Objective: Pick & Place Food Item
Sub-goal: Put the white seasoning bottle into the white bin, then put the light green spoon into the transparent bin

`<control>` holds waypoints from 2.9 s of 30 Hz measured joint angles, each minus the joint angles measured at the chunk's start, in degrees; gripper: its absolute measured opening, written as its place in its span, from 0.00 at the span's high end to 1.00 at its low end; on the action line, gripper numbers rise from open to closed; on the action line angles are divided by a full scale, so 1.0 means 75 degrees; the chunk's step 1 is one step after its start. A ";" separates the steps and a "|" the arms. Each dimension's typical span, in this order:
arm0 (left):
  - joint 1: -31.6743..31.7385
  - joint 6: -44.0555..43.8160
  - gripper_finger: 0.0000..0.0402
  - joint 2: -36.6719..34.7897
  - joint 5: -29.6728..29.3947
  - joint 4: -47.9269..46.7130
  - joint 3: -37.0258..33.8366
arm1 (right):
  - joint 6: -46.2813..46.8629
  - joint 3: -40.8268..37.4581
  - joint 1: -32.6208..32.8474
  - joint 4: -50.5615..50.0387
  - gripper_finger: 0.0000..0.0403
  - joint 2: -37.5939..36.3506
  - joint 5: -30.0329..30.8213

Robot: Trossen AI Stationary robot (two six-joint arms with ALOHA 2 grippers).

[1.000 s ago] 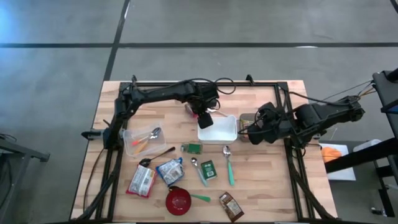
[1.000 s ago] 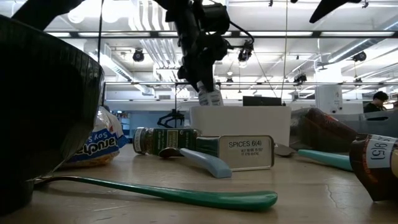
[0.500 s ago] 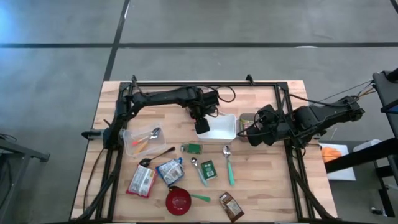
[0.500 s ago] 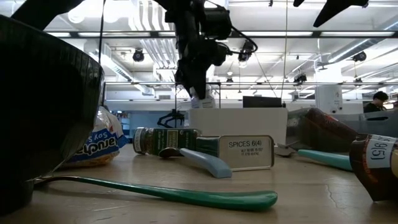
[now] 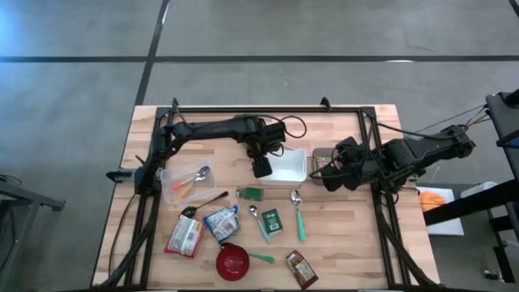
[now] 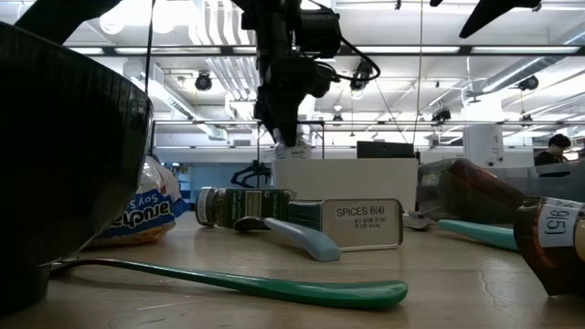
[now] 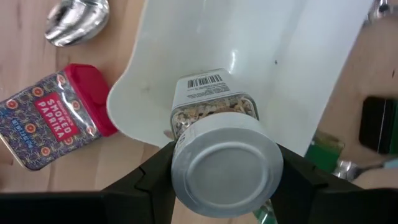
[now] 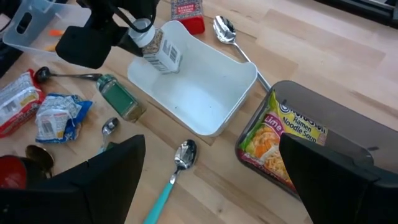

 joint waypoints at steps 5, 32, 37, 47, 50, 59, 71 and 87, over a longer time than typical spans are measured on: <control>-0.0210 0.0675 0.53 0.0000 0.0116 -0.0386 0.0000 | 0.0037 0.0000 0.0110 0.0003 0.09 0.0000 0.0003; -0.0604 0.1753 0.53 0.0044 0.0178 -0.0329 -0.0105 | 0.0045 0.0000 0.0110 0.0052 0.09 0.0000 0.0000; -0.0601 0.1821 0.53 0.0041 0.0180 -0.0280 -0.0482 | 0.0045 0.0000 0.0110 0.0052 0.09 0.0000 0.0003; -0.0610 0.1763 0.53 0.0038 0.0190 -0.0217 -0.0733 | 0.0042 -0.0018 0.0110 0.0050 0.09 0.0003 0.0012; -0.0613 0.1812 0.52 0.0038 0.0190 -0.0201 -0.0734 | 0.0045 -0.0053 0.0110 0.0051 0.09 0.0003 0.0015; -0.0613 0.1642 0.24 0.0038 0.0176 -0.0141 -0.0743 | 0.0232 -0.0254 0.0108 0.0058 0.09 0.0003 -0.0367; -0.0598 0.1613 0.16 -0.0210 0.0171 -0.0176 -0.0740 | 0.0423 -0.0271 0.0105 0.0080 0.09 0.0003 -0.0373; -0.0590 0.0797 0.16 -0.1240 -0.0199 -0.0254 -0.0592 | 0.1255 -0.0461 0.0099 0.0615 0.09 0.0152 -0.1210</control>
